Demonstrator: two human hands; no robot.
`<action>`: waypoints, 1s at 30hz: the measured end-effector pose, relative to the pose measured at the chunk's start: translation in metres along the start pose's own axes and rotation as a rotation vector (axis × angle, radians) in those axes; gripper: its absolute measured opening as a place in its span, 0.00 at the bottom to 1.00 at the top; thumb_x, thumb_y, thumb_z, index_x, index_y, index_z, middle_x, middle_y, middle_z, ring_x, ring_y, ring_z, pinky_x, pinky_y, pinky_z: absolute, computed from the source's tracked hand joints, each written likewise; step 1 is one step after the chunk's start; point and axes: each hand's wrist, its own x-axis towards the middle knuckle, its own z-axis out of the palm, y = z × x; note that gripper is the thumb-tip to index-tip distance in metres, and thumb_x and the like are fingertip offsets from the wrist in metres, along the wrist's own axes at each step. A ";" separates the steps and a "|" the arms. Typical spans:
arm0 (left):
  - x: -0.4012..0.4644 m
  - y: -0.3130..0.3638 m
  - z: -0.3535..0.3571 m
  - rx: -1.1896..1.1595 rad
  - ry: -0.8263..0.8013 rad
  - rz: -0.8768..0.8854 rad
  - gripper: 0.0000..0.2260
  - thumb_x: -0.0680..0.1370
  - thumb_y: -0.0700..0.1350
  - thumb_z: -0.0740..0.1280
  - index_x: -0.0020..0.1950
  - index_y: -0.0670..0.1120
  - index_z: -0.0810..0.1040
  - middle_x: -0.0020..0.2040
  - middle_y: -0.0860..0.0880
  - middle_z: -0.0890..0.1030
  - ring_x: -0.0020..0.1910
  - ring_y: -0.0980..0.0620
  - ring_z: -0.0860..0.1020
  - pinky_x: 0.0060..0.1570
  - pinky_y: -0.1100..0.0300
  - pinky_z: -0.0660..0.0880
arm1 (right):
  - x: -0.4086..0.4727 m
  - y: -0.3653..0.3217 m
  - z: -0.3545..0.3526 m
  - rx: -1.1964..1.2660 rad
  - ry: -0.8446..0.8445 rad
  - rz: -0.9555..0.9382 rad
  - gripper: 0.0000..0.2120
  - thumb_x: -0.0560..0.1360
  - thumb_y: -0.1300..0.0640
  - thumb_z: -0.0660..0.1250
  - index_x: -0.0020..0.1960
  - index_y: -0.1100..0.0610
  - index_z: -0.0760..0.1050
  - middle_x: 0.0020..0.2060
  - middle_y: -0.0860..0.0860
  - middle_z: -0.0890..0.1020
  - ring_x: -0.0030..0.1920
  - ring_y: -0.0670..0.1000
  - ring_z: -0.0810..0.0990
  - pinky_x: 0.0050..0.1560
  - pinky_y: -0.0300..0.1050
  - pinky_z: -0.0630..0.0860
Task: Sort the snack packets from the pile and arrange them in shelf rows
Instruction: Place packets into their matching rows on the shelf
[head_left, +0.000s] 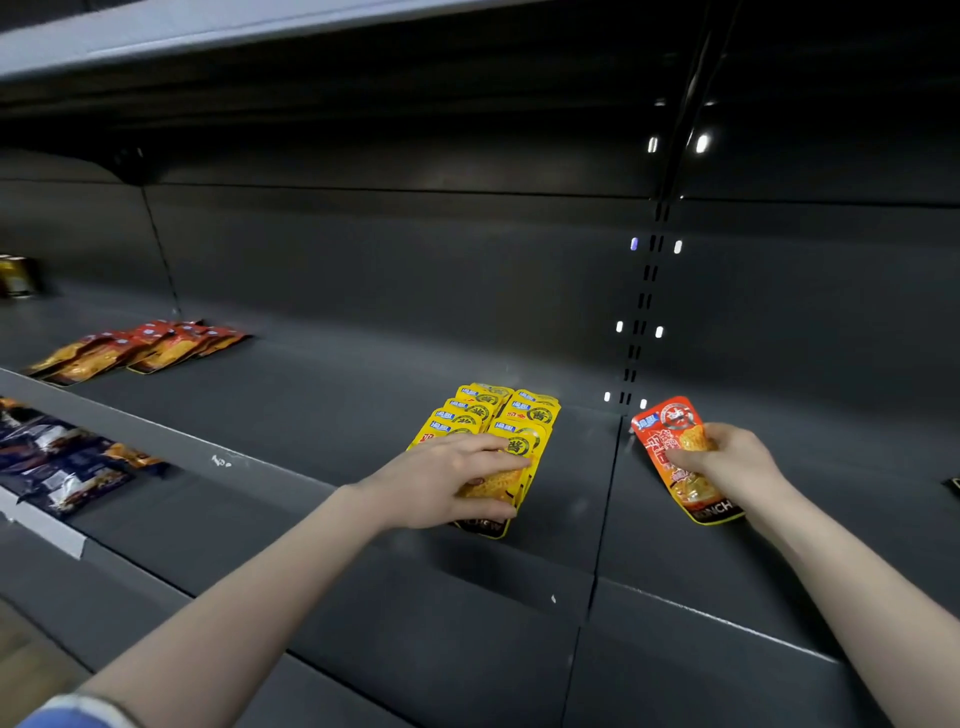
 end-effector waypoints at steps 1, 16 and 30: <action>-0.001 0.000 0.000 -0.027 0.021 0.003 0.29 0.73 0.68 0.60 0.72 0.60 0.67 0.74 0.54 0.64 0.72 0.55 0.62 0.70 0.60 0.58 | 0.000 -0.001 0.000 0.010 0.005 -0.001 0.15 0.72 0.57 0.72 0.56 0.58 0.75 0.47 0.55 0.82 0.47 0.56 0.81 0.54 0.51 0.75; -0.048 -0.150 -0.067 0.166 0.265 -0.155 0.41 0.69 0.76 0.44 0.72 0.52 0.67 0.70 0.51 0.68 0.70 0.51 0.65 0.67 0.61 0.60 | -0.003 -0.122 0.077 0.175 0.202 -0.027 0.05 0.68 0.60 0.73 0.41 0.54 0.77 0.42 0.56 0.83 0.44 0.58 0.82 0.50 0.50 0.77; -0.131 -0.377 -0.120 0.179 0.331 -0.277 0.27 0.78 0.63 0.57 0.70 0.48 0.70 0.67 0.48 0.71 0.67 0.47 0.67 0.67 0.56 0.62 | -0.001 -0.270 0.308 0.272 0.065 0.039 0.10 0.70 0.60 0.71 0.51 0.60 0.79 0.44 0.57 0.83 0.41 0.55 0.81 0.38 0.41 0.73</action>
